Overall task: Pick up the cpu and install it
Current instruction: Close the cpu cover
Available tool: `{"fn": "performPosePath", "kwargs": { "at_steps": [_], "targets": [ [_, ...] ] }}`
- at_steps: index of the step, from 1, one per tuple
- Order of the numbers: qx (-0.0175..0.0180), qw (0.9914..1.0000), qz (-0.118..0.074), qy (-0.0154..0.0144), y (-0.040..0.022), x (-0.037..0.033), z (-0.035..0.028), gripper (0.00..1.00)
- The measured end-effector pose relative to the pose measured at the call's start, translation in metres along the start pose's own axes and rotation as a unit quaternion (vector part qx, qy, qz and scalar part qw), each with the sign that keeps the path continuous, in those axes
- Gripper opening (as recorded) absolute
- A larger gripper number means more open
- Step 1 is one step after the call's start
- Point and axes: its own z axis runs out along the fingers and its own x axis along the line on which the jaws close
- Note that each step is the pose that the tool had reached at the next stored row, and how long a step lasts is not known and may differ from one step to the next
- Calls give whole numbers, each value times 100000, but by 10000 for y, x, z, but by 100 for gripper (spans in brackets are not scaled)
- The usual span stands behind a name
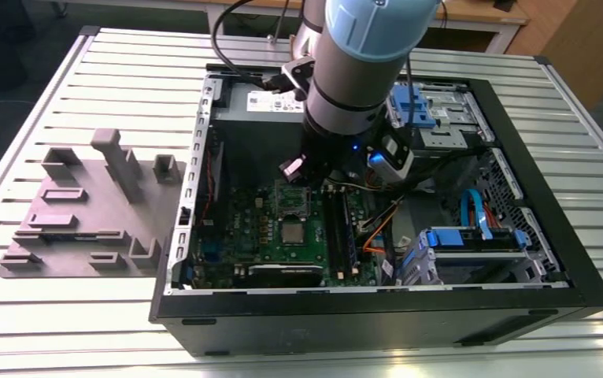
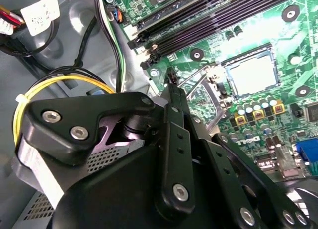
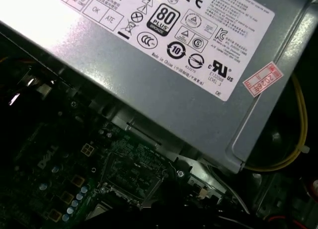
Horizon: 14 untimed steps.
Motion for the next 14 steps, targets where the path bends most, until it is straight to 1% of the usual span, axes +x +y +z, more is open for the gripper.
{"fn": "performPosePath", "kwargs": {
  "at_steps": [6, 12, 14],
  "targets": [
    [-5, 100000, -78, 12, -33, 22, -12, 10],
    [-9, 100000, -140, 22, -34, 21, -12, 10],
    [-23, 99999, -452, 81, -34, 21, -13, 10]
  ]
}}
